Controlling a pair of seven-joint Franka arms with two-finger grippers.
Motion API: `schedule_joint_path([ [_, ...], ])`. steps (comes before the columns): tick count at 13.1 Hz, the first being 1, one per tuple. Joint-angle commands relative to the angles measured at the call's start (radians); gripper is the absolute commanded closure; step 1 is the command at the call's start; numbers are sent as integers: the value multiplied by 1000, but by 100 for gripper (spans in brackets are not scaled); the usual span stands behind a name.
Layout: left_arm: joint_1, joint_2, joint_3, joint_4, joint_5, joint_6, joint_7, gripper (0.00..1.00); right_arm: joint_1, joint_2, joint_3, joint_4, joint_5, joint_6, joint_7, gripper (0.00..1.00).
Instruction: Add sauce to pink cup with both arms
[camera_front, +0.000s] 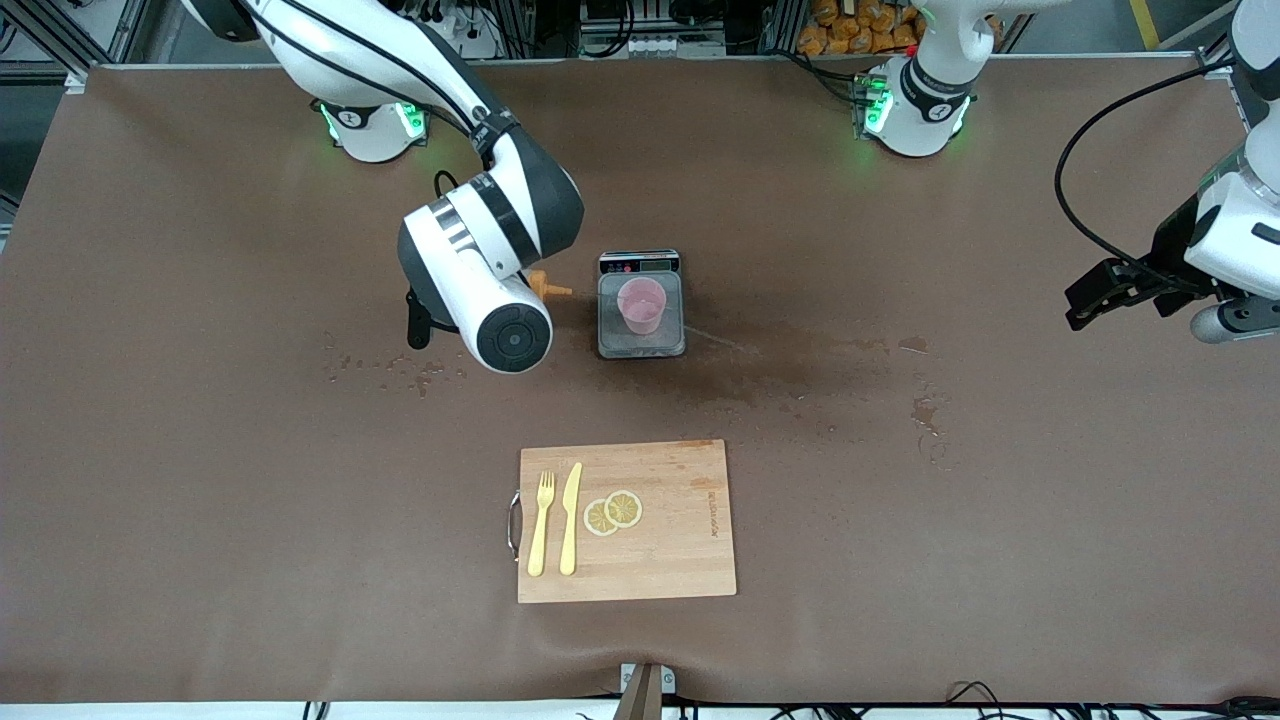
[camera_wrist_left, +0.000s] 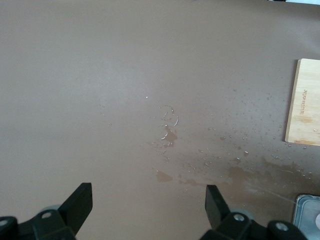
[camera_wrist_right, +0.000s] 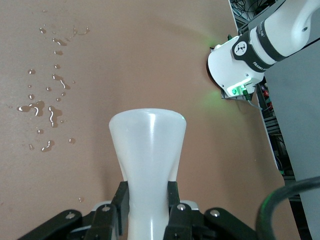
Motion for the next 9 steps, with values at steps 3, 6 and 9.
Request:
schedule_joint_path([
  [3, 6, -23, 3, -11, -23, -36, 21, 0, 16, 24, -5, 24, -25, -19, 7, 75],
  [6, 6, -22, 3, -16, -23, -40, 11, 0, -27, 17, -2, 22, -8, 24, -105, 72],
  [9, 4, -20, 3, -16, -23, -40, 10, 0, -154, -26, -2, 22, 116, 12, -318, 72],
])
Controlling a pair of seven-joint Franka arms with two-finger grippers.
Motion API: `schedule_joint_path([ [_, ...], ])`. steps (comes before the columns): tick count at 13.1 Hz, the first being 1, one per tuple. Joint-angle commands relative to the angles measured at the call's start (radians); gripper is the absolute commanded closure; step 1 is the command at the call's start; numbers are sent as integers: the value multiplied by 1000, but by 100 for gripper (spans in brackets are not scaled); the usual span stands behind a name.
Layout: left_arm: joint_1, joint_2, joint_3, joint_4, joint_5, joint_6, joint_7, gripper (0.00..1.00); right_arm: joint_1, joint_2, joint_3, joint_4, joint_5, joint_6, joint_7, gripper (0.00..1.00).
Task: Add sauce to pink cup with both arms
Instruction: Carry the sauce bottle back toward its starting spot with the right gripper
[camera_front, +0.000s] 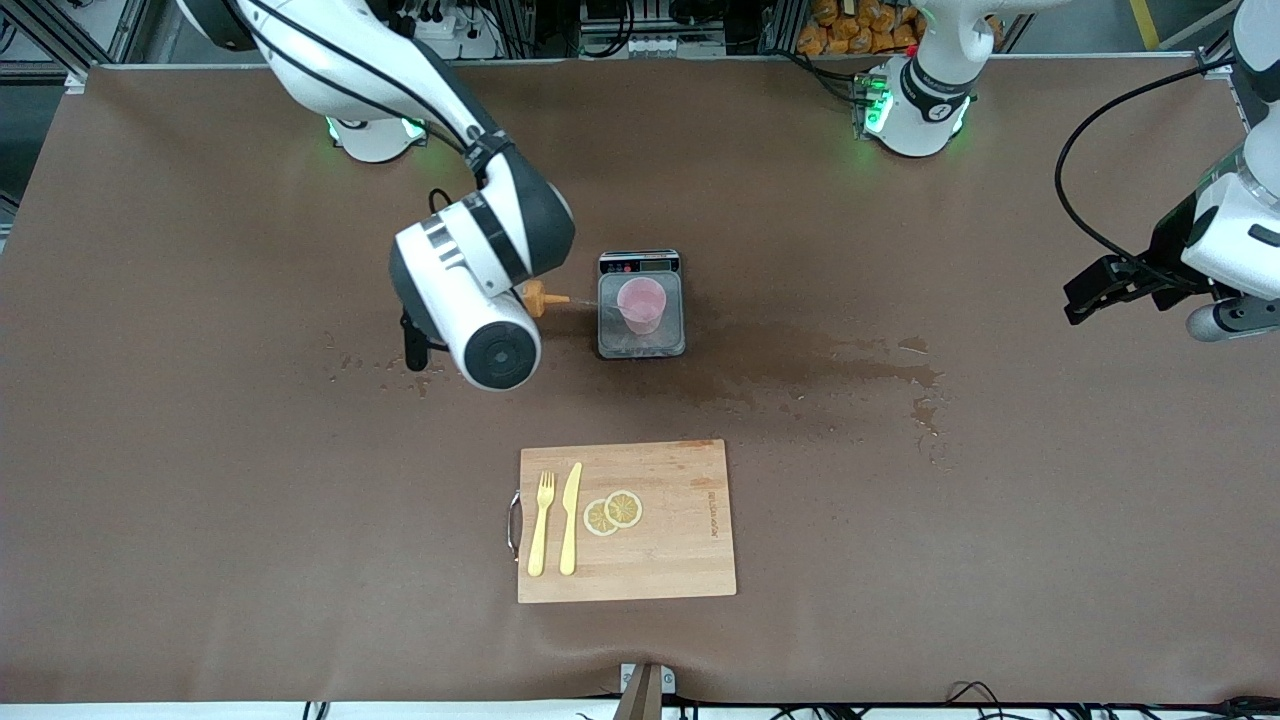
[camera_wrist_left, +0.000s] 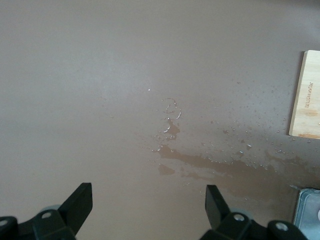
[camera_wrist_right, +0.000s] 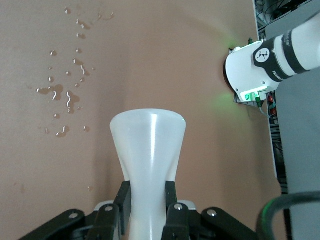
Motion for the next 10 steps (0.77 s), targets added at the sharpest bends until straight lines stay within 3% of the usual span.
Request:
schedule_joint_path([
  [1, 0, -18, 3, -14, -23, -9, 10, 0, -131, -54, 11, 4, 93, -30, -154, 71],
  [5, -6, -9, 3, -11, -23, -7, 8, 0, -289, -77, 11, 3, 186, -87, -393, 69],
  [9, -9, 0, 3, -11, -20, 0, 8, 0, -394, -77, 14, 3, 200, -113, -589, 69],
  [10, -9, -2, 3, -11, -20, 0, 8, 0, -439, -74, 11, 1, 246, -127, -660, 69],
])
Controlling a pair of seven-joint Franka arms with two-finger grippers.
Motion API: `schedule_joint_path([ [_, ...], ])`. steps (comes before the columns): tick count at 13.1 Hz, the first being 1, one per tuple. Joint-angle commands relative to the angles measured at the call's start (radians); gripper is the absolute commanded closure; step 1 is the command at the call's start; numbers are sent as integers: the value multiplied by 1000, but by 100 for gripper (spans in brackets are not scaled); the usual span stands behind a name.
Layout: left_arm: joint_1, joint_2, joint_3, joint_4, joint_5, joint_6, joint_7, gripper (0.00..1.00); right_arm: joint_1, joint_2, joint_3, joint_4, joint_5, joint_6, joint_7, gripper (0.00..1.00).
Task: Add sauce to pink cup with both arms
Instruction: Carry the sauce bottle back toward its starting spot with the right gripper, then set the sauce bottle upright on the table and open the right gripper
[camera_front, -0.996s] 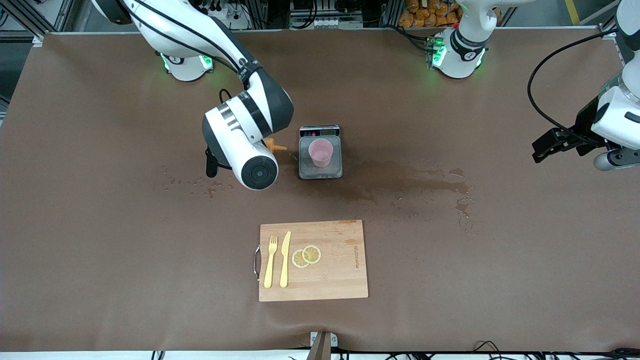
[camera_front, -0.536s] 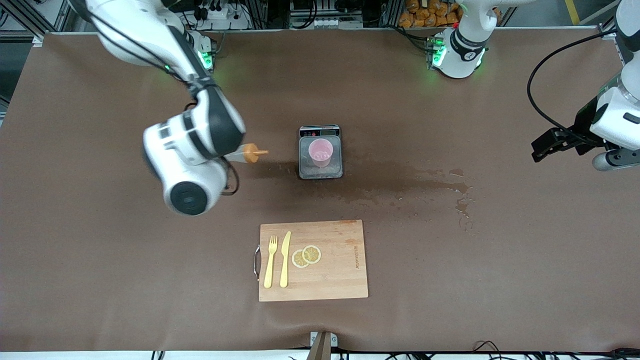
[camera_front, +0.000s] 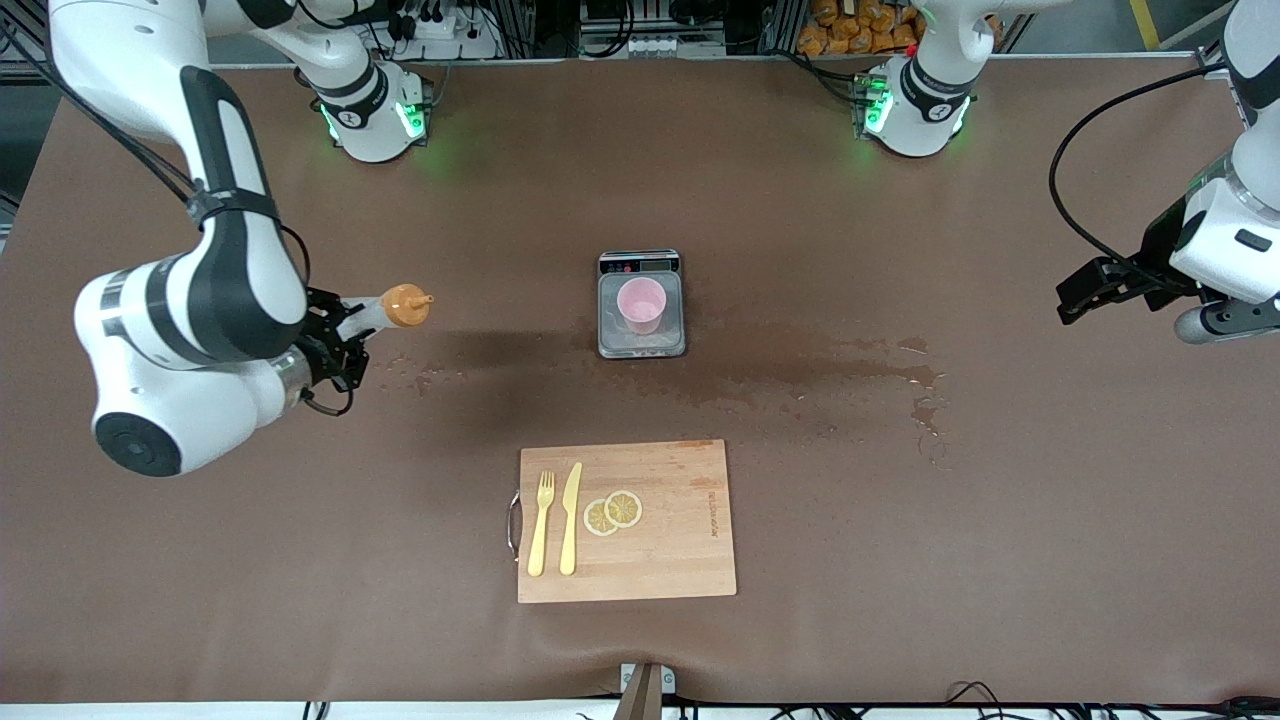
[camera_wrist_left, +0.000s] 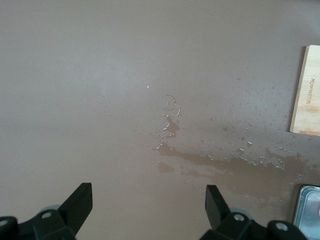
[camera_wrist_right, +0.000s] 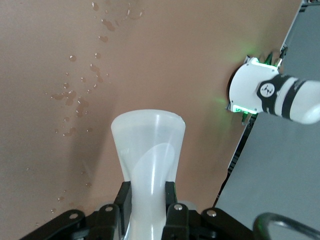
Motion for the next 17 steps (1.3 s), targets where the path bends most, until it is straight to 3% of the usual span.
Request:
schedule_joint_path([
  [1, -4, -5, 4, -3, -20, 0, 8, 0, -124, -9, 14, -8, 96, -39, -154, 67],
  [7, -1, -5, -2, -6, -22, 0, 8, 0, -324, 60, 14, -65, 211, -27, -574, 65],
  [9, -2, -2, -2, -5, -22, 0, 8, 0, -387, 122, 14, -73, 231, -13, -727, 64],
  [12, -4, 6, -2, -6, -22, 3, 8, 0, -494, 233, 14, -76, 334, -14, -927, 63],
  [16, -7, 12, -2, -5, -20, 7, 8, 0, -547, 313, 14, -74, 339, 6, -1059, 62],
  [17, -5, 12, -2, -5, -20, 8, 8, 0, -571, 342, 14, -74, 378, 6, -1090, 62],
])
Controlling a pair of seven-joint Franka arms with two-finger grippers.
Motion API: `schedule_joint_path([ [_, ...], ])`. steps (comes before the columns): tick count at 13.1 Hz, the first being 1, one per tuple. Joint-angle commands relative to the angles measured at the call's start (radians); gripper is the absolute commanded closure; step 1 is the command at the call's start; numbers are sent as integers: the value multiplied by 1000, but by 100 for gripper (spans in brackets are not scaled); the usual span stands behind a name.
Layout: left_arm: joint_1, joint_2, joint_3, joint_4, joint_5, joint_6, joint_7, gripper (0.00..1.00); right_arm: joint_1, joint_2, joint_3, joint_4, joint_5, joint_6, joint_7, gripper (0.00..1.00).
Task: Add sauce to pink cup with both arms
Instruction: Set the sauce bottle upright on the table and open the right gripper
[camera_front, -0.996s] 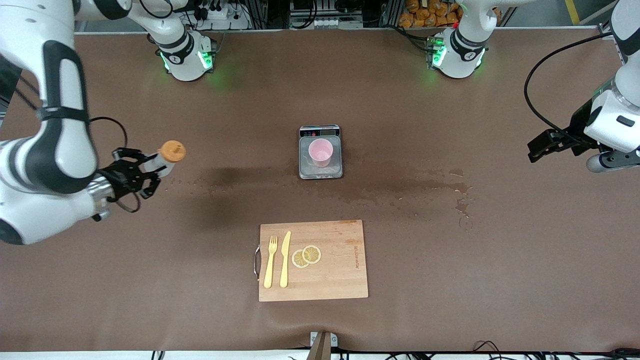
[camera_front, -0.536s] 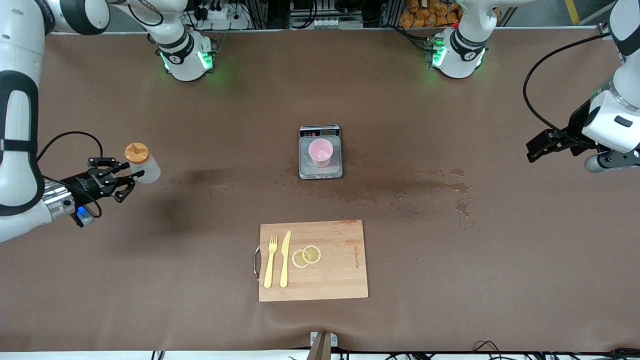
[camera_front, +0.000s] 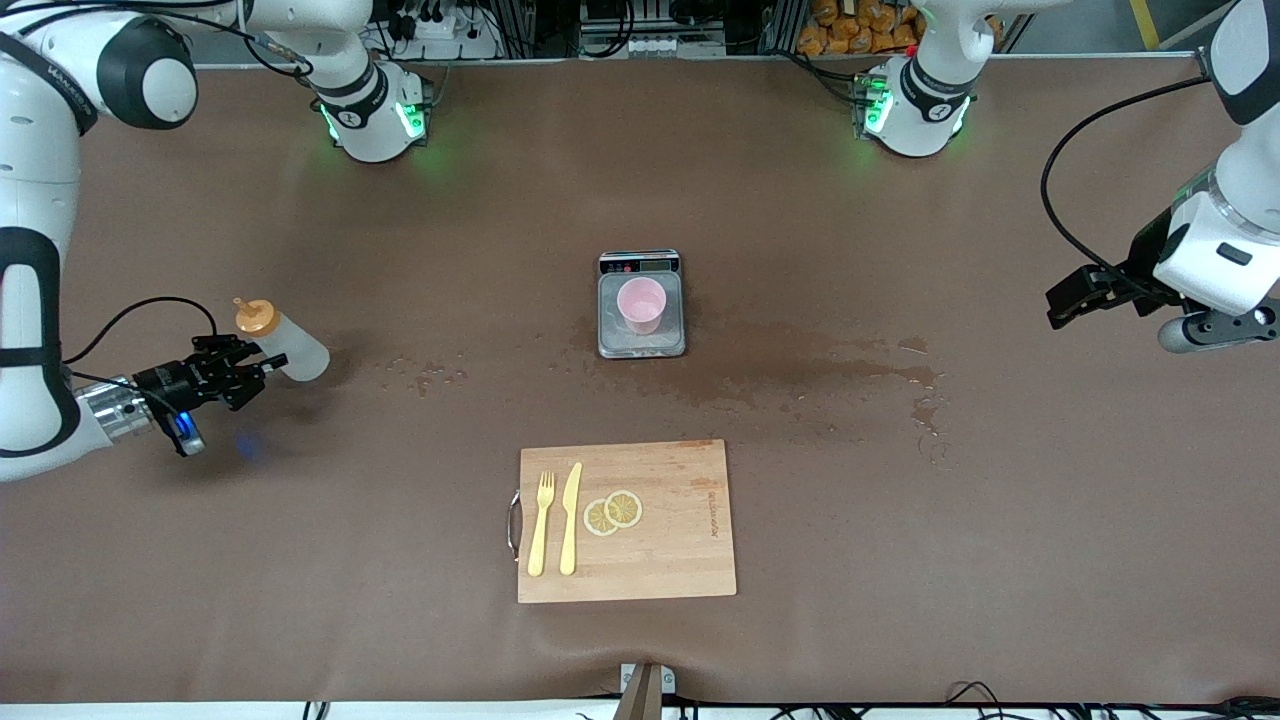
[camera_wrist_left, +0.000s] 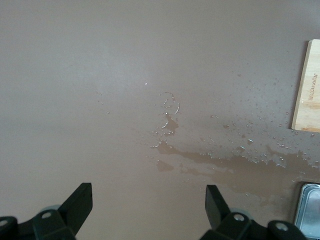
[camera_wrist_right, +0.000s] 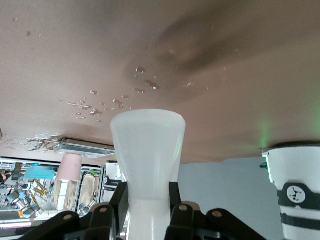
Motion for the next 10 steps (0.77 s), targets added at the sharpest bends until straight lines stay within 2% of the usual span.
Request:
schedule_joint_path([
  [1, -5, -3, 2, -1, -20, 7, 8, 0, -54, 56, 18, 14, 83, -17, -58, 60],
  [6, -2, -3, 3, -1, -20, 6, 10, 0, -77, 57, 15, -3, 67, 28, -48, 58],
  [7, 0, -3, 3, 0, -20, 7, 16, 0, -81, 59, 13, -9, 69, 32, -47, 41],
  [8, 0, -3, 3, -1, -20, 7, 16, 0, -83, 59, 15, -27, 69, 52, -47, 37],
  [10, 0, -3, 3, -1, -20, 7, 16, 0, -83, 59, 15, -44, 70, 66, -60, 36],
])
